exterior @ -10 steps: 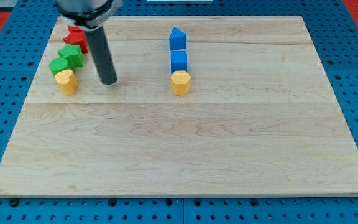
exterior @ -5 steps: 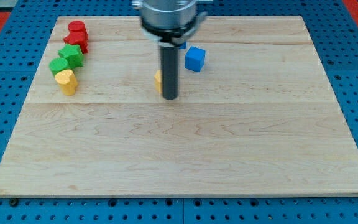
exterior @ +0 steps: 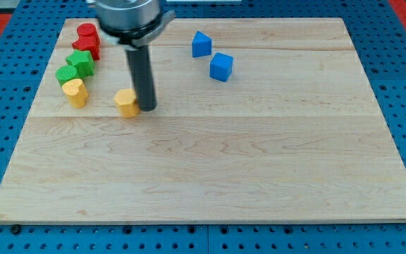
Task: Move the yellow hexagon diagonal to the bottom left of the yellow heart
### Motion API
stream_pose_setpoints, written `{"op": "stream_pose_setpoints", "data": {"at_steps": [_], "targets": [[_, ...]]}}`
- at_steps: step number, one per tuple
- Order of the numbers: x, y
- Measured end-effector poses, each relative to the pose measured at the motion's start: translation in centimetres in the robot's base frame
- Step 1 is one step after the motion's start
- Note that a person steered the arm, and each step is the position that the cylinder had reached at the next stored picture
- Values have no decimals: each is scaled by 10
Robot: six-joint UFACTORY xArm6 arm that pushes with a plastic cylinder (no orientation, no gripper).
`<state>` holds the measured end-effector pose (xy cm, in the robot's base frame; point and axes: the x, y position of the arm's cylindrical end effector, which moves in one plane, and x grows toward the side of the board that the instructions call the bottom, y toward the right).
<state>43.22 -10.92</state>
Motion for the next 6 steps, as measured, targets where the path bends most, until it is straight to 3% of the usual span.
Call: {"op": "stream_pose_setpoints", "data": {"at_steps": [1, 2, 5, 6], "targets": [[-6, 0], [-41, 9], [-17, -53], [-17, -38]]}}
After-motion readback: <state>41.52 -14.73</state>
